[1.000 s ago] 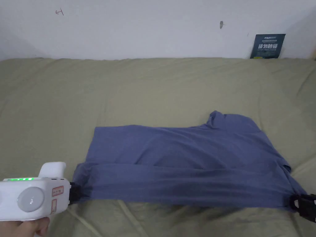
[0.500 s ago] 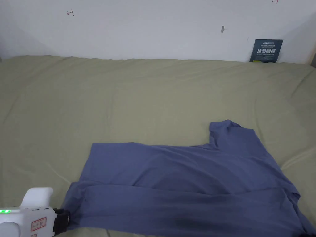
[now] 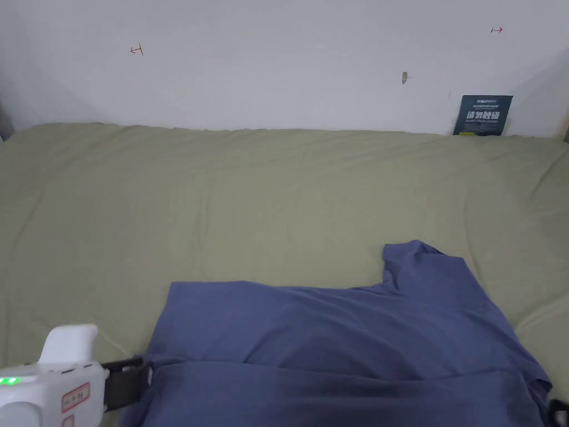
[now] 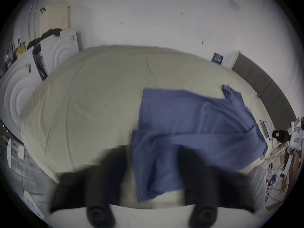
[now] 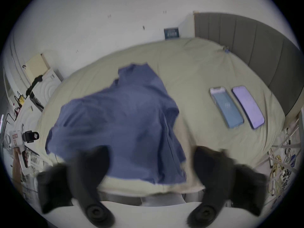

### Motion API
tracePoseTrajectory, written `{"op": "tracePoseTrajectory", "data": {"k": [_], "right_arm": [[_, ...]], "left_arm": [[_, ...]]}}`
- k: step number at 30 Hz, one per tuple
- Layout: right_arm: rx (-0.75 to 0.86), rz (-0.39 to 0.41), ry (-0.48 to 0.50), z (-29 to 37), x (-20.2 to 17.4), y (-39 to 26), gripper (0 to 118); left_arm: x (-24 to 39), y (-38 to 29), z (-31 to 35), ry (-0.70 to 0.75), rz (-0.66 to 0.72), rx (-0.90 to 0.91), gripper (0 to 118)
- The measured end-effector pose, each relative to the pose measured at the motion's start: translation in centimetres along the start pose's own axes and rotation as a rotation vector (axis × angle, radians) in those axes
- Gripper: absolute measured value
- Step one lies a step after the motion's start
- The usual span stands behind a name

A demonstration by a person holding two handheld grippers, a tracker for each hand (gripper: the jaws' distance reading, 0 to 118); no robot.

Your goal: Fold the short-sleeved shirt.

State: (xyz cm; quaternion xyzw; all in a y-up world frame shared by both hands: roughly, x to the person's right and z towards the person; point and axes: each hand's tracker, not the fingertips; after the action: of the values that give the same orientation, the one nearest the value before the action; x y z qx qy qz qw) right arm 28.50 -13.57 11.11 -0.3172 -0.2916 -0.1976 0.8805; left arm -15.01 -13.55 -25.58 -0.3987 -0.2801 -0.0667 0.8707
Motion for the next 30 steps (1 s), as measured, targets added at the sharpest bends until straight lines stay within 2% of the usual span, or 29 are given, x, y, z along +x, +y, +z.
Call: {"op": "tracePoseTrajectory", "data": {"k": [1, 2, 4, 7, 8, 15, 16, 17, 18, 19, 20, 21, 22, 23, 27, 29, 30], "right_arm": [[0.049, 0.025, -0.039, -0.4, -0.5, 0.4, 0], [0.098, 0.034, -0.027, -0.4, -1.1, 0.9, 0], [0.118, 0.044, 0.023, -0.9, -2.4, 2.0, 0], [0.164, 0.084, 0.01, -2.3, -4.0, 3.1, 0], [0.162, 0.094, 0.012, -3.0, -4.3, 3.6, 0], [0.119, 0.14, -0.021, -10.4, -2.5, 5.7, 0], [0.113, 0.144, -0.02, -11.3, -2.1, 6.1, 0], [0.105, 0.158, -0.027, -11.2, -2.8, 6.7, 0], [0.09, 0.161, -0.038, -11.7, -2.9, 7.1, 0], [0.082, 0.163, -0.039, -12.6, -2.7, 7.4, 0], [0.07, 0.167, -0.044, -13.6, -2.5, 7.7, 0], [0.057, 0.174, -0.05, -14.8, -2.0, 7.7, 0], [0.044, 0.179, -0.051, -15.7, -1.8, 7.9, 0], [0.033, 0.181, -0.06, -16.5, -1.7, 8.1, 0], [-0.006, 0.174, -0.051, -18.6, -1.4, 8.5, 0], [-0.032, 0.168, -0.046, -19.6, -0.9, 8.6, 0], [-0.036, 0.172, -0.048, -19.8, -0.8, 8.6, 0]], "left_arm": [[0.6, 0.7, -0.4, 0.004, -0.013, 0.022, 0], [1.3, 1.0, -1.0, -0.005, 0.024, 0.078, 0], [2.5, 1.9, -1.3, -0.017, 0.037, 0.074, 0], [3.8, 3.7, -2.9, -0.01, 0.067, 0.09, 0], [2.5, 4.5, -4.9, -0.005, 0.063, 0.09, 0], [1.2, 9.3, -13.2, 0.042, 0.054, -0.028, 0], [0.6, 10.1, -14.9, 0.029, 0.06, -0.052, 14], [0.3, 10.5, -16.3, 0.03, 0.06, -0.094, 55], [0.4, 10.8, -17.3, 0.044, 0.049, -0.103, 105], [0.4, 11.2, -18.3, 0.069, 0.018, -0.126, 118], [0.2, 11.4, -20.1, 0.073, 0.0, -0.161, 116], [0.2, 11.2, -20.7, 0.057, 0.051, -0.13, 117], [0.2, 12.1, -21.3, 0.094, -0.023, -0.13, 117], [0.2, 12.3, -22.2, 0.097, -0.005, -0.195, 117], [1.1, 12.1, -24.7, 0.137, 0.022, -0.257, 117], [0.4, 12.1, -25.6, 0.138, 0.013, -0.262, 109], [0.4, 12.2, -25.5, 0.132, 0.014, -0.265, 93]]}}
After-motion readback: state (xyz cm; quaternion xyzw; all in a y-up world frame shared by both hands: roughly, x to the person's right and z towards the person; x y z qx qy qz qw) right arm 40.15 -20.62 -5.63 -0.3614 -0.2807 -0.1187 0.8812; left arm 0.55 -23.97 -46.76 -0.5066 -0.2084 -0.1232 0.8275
